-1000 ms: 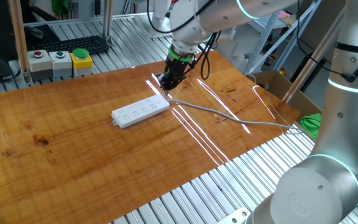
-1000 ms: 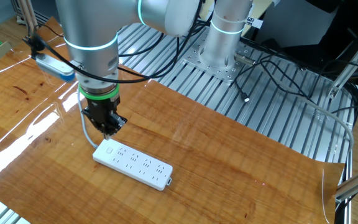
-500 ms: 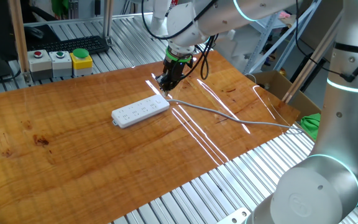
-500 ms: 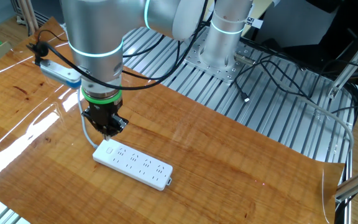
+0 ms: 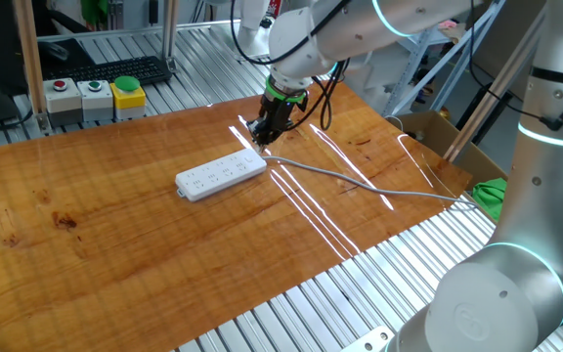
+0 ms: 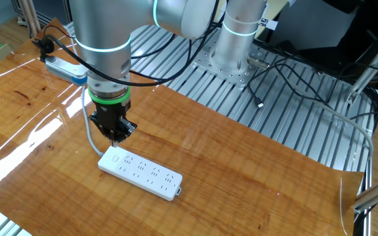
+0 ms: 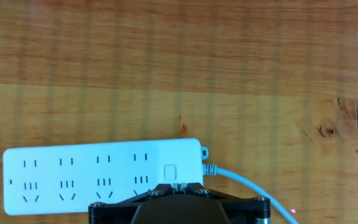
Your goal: Turn on the power strip by pressing the button
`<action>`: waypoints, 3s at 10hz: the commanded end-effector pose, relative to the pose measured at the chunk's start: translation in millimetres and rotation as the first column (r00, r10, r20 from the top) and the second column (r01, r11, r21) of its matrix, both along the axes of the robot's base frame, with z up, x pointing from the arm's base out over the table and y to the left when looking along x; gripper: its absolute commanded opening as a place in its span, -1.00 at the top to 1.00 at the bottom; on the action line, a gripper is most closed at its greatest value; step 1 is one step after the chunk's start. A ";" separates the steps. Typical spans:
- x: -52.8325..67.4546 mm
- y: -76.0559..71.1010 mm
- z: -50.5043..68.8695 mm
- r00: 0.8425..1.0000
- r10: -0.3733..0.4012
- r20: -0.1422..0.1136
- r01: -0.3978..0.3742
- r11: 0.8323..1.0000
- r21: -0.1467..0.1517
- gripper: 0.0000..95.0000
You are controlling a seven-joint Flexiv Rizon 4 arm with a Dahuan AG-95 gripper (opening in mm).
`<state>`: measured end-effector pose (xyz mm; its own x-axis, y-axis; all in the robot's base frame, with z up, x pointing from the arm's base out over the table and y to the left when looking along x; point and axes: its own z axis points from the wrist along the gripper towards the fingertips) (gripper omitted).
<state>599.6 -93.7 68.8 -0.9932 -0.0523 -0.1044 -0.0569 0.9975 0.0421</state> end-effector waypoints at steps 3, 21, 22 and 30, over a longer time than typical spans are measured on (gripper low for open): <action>1.7 -0.5 -1.1 1.000 0.004 -0.016 -0.004 1.000 -0.005 1.00; 1.9 8.5 -11.0 0.995 0.000 -0.097 -0.004 0.999 -0.040 1.00; 5.1 10.1 -14.8 0.995 -0.002 -0.097 -0.002 0.999 -0.041 1.00; 10.7 10.1 -26.3 0.994 0.009 -0.111 -0.019 0.996 -0.089 1.00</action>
